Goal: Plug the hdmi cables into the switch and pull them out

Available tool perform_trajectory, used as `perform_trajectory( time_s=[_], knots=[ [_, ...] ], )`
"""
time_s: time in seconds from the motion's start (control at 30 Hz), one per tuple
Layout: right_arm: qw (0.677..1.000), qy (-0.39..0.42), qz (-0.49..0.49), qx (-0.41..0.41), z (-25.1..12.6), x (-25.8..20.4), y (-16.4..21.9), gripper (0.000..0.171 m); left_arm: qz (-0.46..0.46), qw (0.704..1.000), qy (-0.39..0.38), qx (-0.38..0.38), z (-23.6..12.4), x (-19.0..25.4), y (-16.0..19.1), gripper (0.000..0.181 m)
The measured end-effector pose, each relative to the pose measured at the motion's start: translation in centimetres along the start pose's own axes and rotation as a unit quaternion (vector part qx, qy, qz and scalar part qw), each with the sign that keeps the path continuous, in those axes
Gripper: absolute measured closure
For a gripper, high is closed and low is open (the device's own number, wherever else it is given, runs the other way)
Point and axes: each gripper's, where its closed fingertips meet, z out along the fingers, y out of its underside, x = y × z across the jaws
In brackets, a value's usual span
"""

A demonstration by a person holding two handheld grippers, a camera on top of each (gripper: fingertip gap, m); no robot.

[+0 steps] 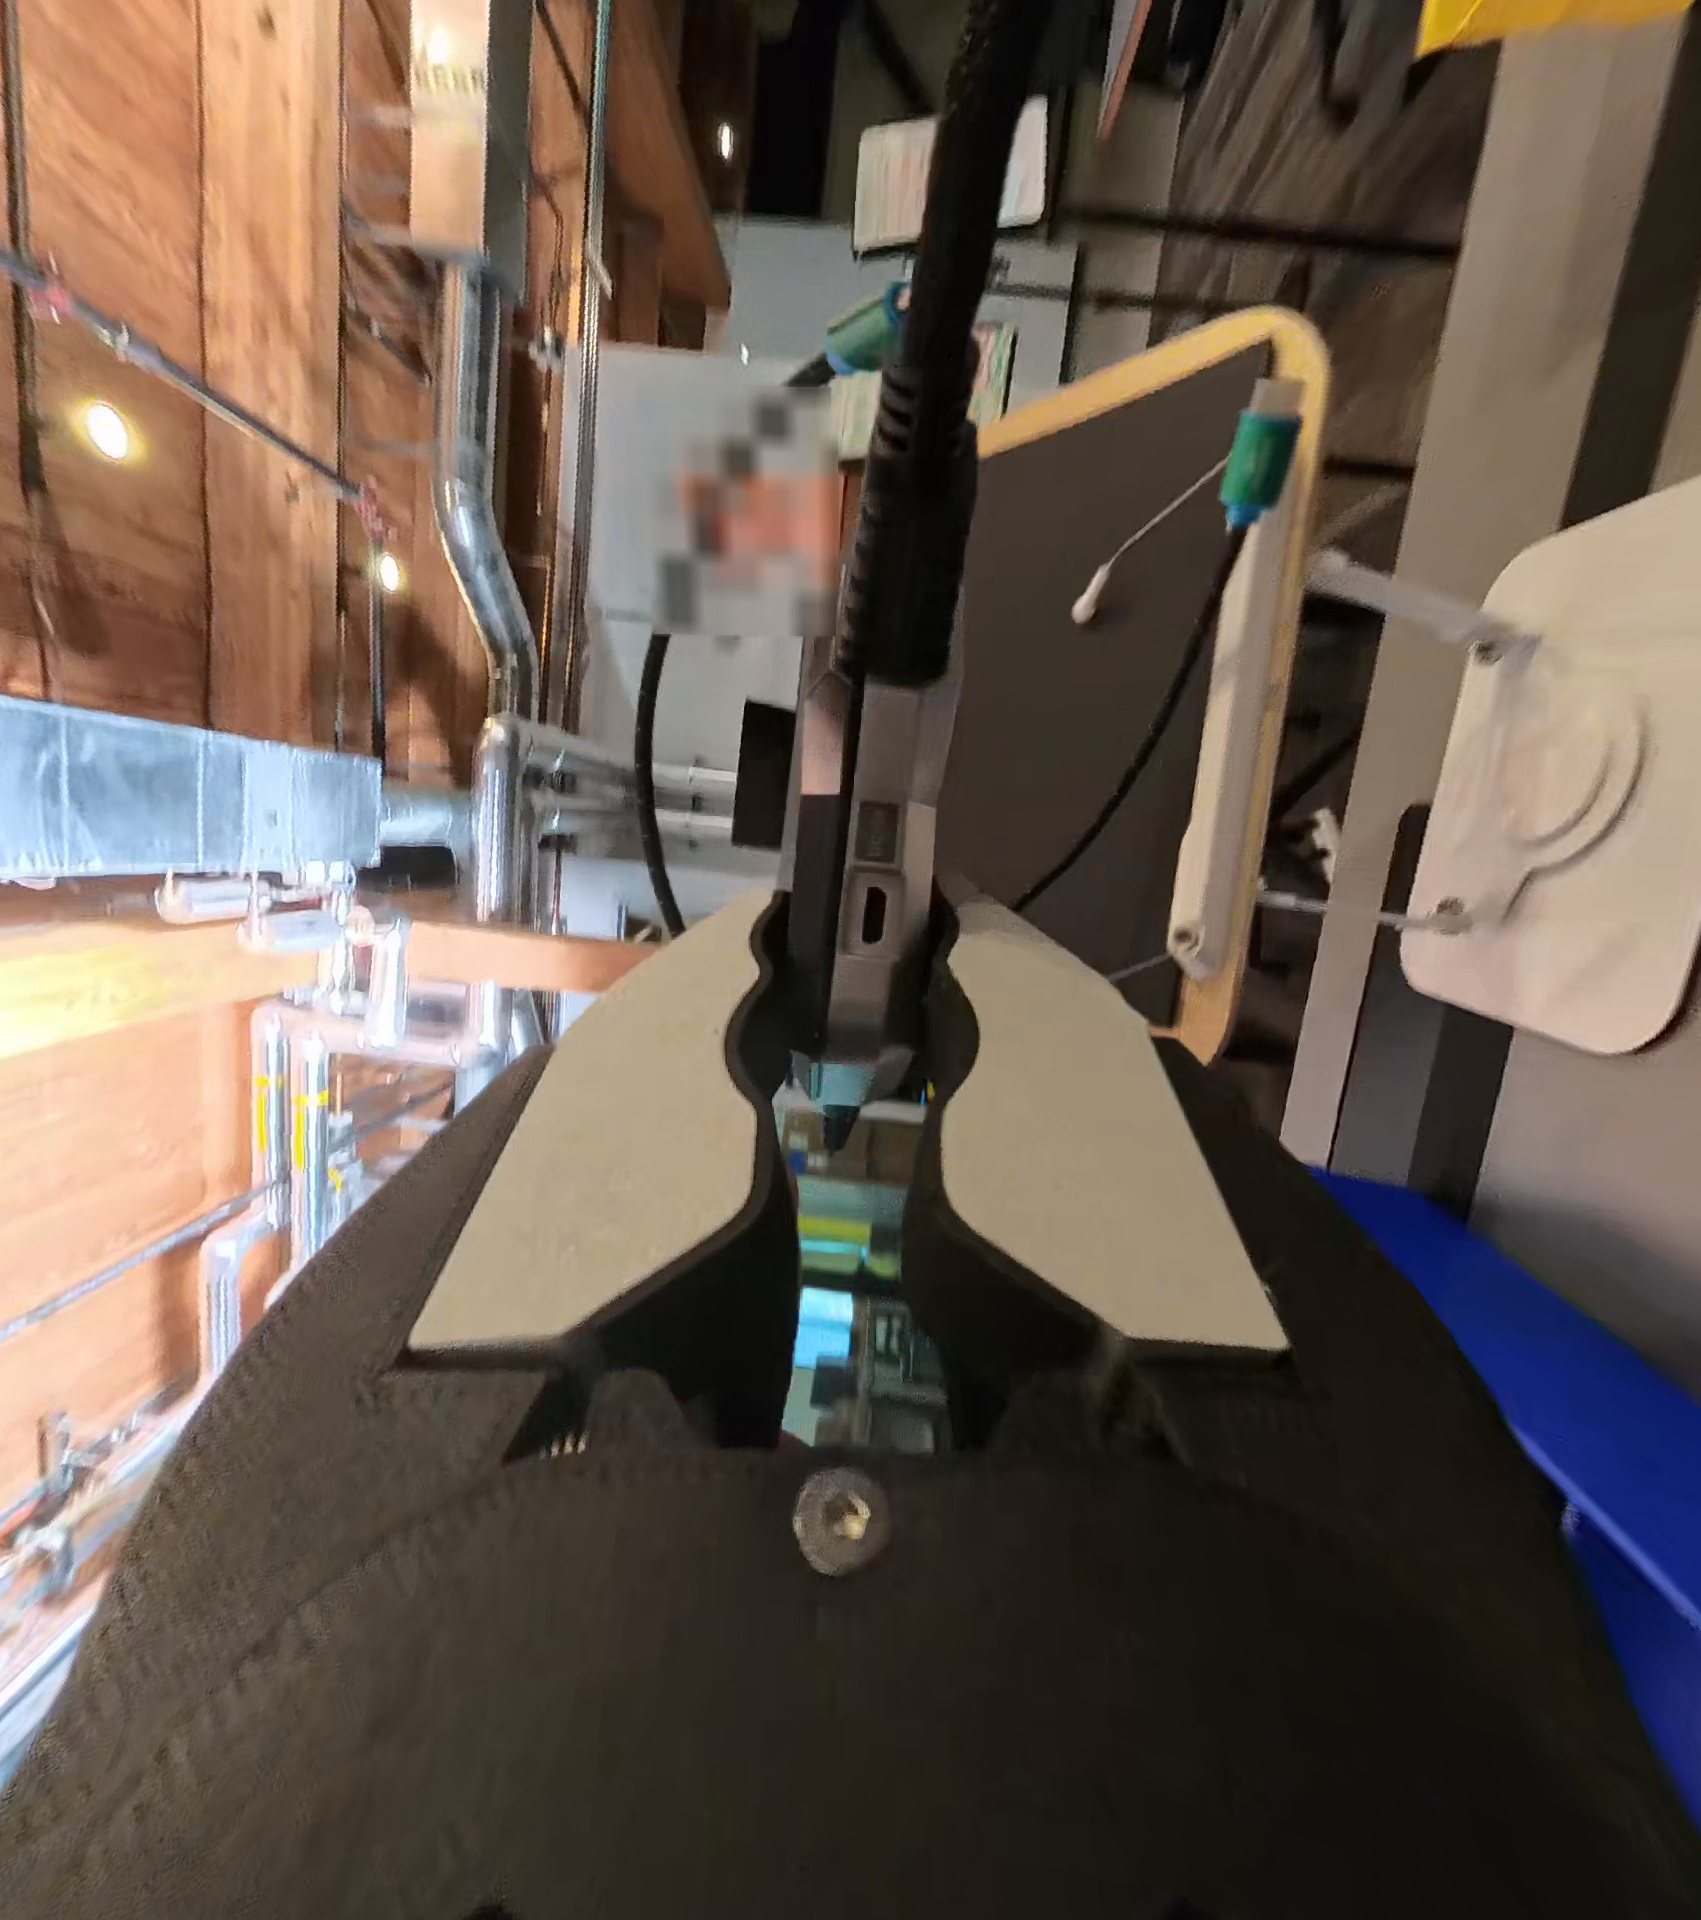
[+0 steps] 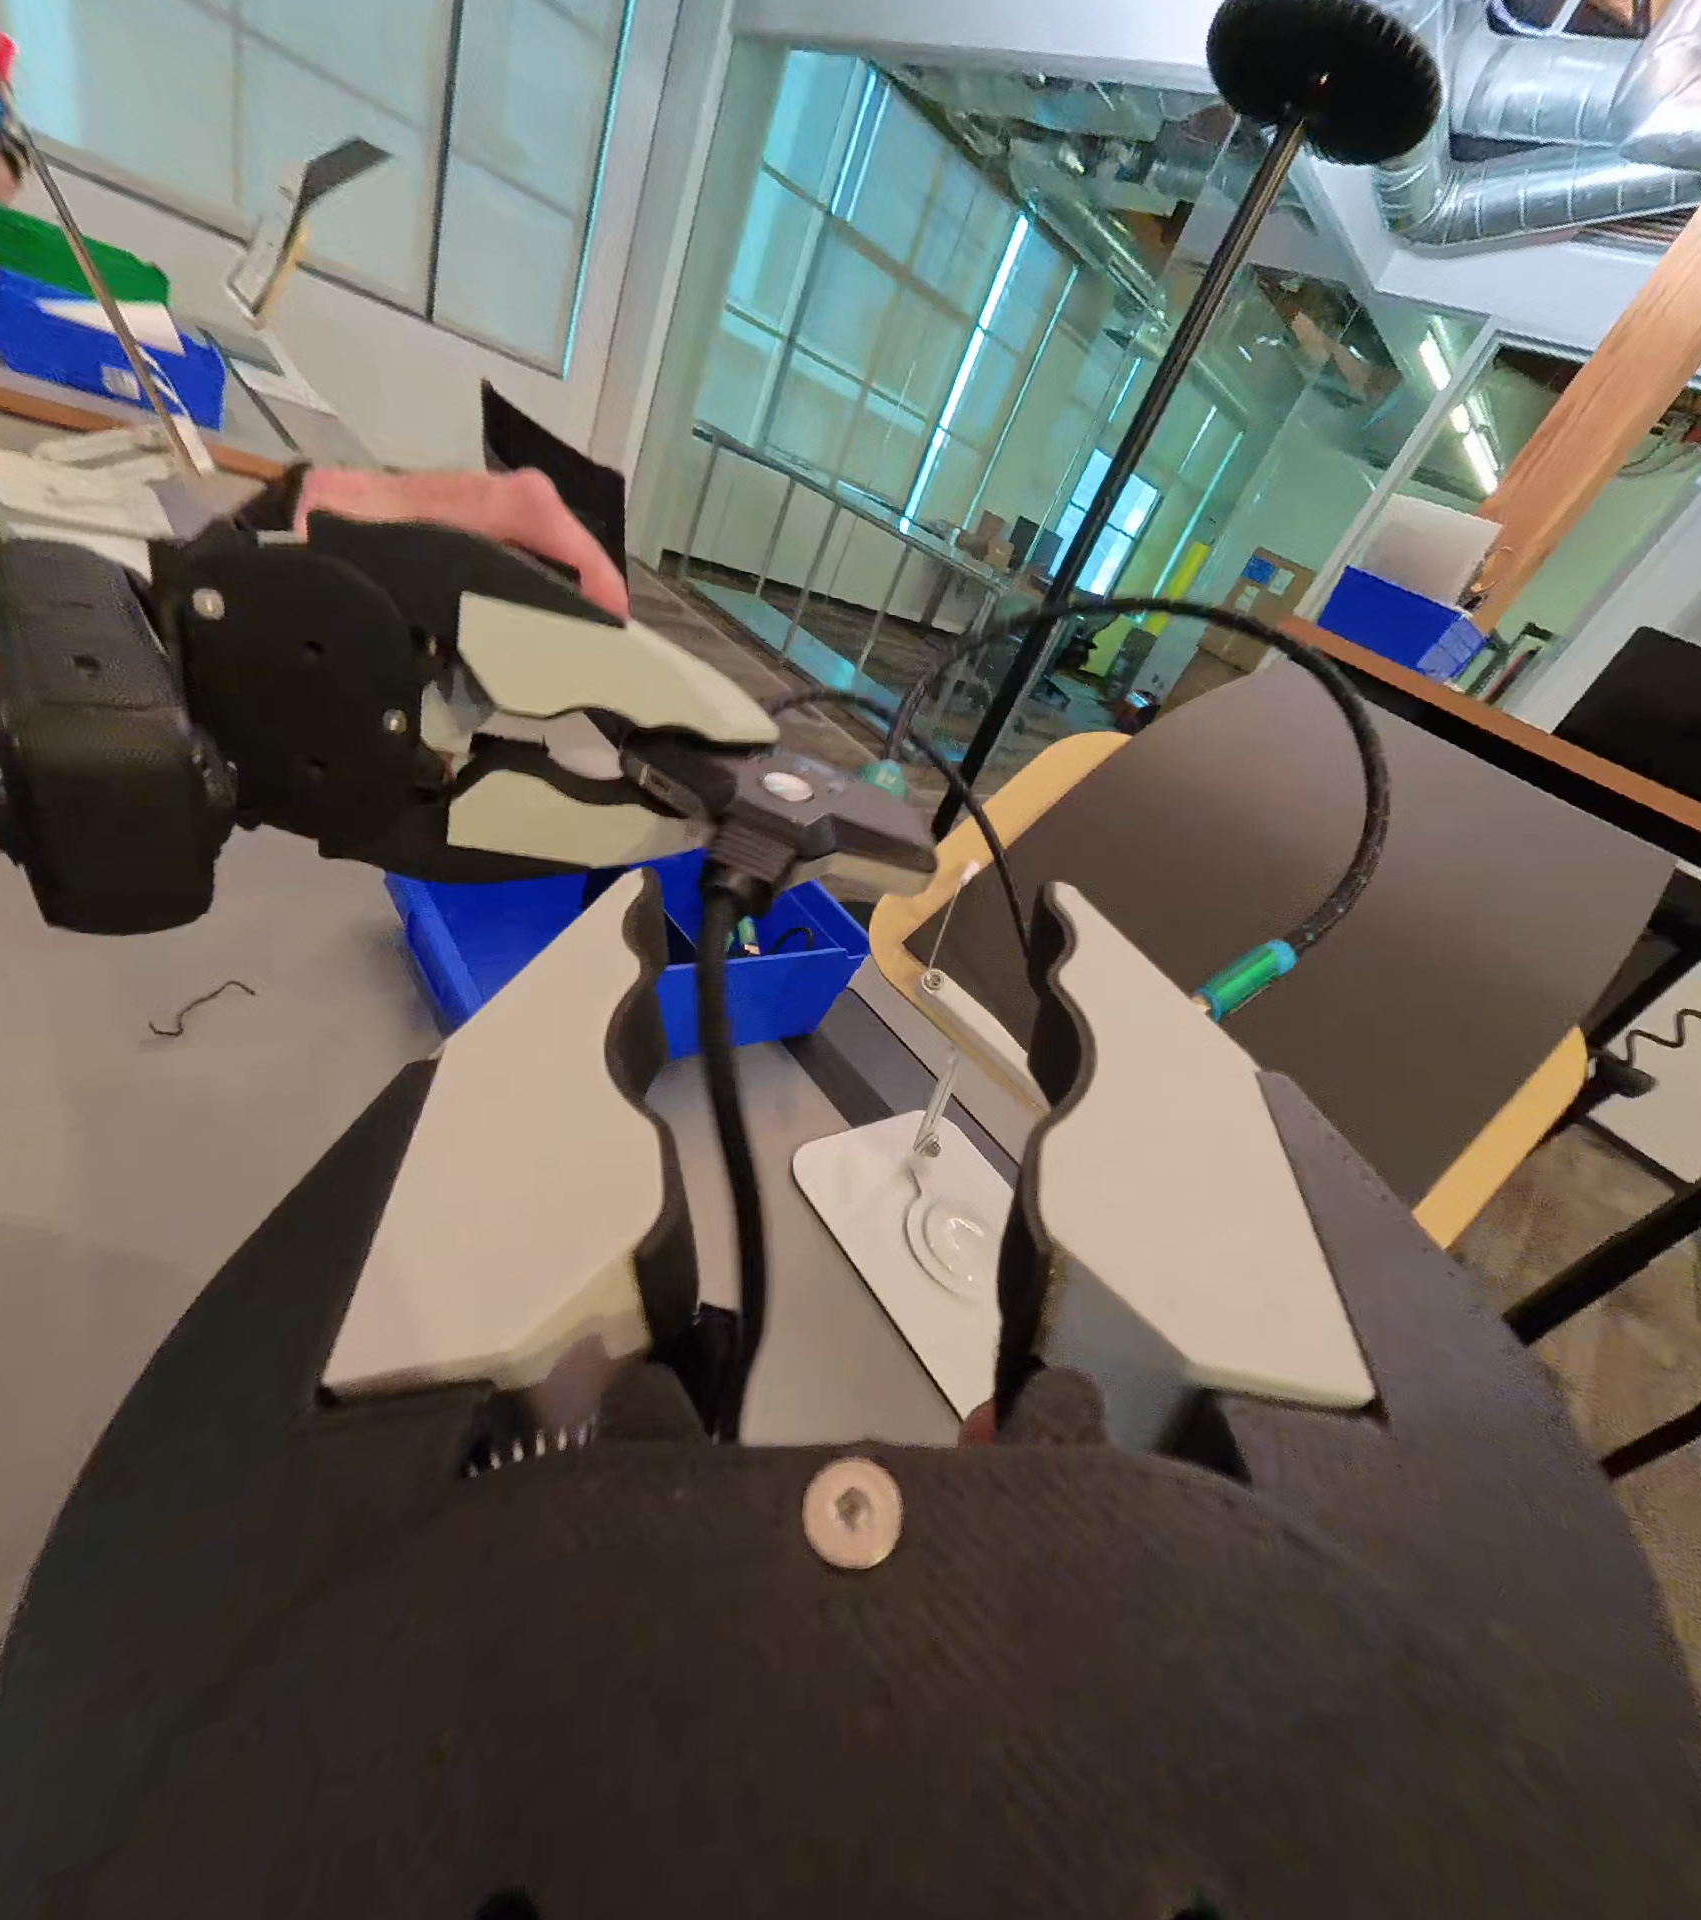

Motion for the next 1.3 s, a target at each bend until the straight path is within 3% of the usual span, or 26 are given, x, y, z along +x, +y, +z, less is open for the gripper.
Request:
perform_trajectory(
  time_s=[0.1,0.17,0.27,0.37,0.43,0.57,0.63,0.8,1.0,1.13,1.2,1.23,1.3],
  knots=[
    [0.998,-0.042,0.056,-0.008,-2.2,1.6,1.1,0.109,-0.002,0.998,0.000,0.066,-0.1,0.6,-1.5,0.160],
    [0.984,-0.103,0.148,-0.006,-2.8,1.8,1.9,0.108,0.015,0.995,-0.017,0.096,-0.4,0.4,-2.3,0.160],
    [0.935,-0.187,0.300,0.006,-2.1,1.0,3.3,0.106,0.086,0.985,-0.046,0.143,-0.9,0.7,-4.3,0.160],
    [0.906,-0.208,0.368,-0.009,-0.4,-0.3,5.7,0.099,0.132,0.970,-0.067,0.192,-1.7,1.5,-6.4,0.160],
    [0.870,-0.243,0.429,0.018,0.4,-1.2,6.2,0.099,0.150,0.959,-0.074,0.227,-2.3,2.4,-7.8,0.160],
    [0.818,-0.313,0.475,0.082,0.5,-2.7,6.0,0.141,0.173,0.943,-0.077,0.274,-2.7,3.9,-9.5,0.160],
    [0.813,-0.317,0.482,0.082,0.5,-2.9,6.4,0.144,0.182,0.936,-0.080,0.290,-2.5,4.3,-9.5,0.160],
    [0.836,-0.249,0.477,0.107,1.2,-1.5,7.2,0.148,0.157,0.946,-0.073,0.273,-0.4,4.7,-8.5,0.154],
    [0.857,-0.130,0.473,0.154,1.3,2.5,8.3,0.153,-0.060,0.981,0.049,0.178,0.9,3.1,-4.1,0.125],
    [0.865,-0.043,0.462,0.190,1.0,4.6,9.4,0.152,-0.328,0.920,0.150,0.155,-0.2,2.4,-4.9,0.101],
    [0.859,-0.025,0.464,0.216,1.0,4.7,9.3,0.153,-0.387,0.892,0.194,0.131,-0.1,3.7,-6.3,0.086],
    [0.854,-0.016,0.467,0.227,1.0,4.7,9.3,0.153,-0.398,0.884,0.215,0.116,0.1,4.8,-7.0,0.087],
    [0.845,-0.012,0.474,0.247,1.0,4.4,8.8,0.153,-0.395,0.884,0.235,0.079,0.9,7.4,-7.7,0.085]
  ],
)
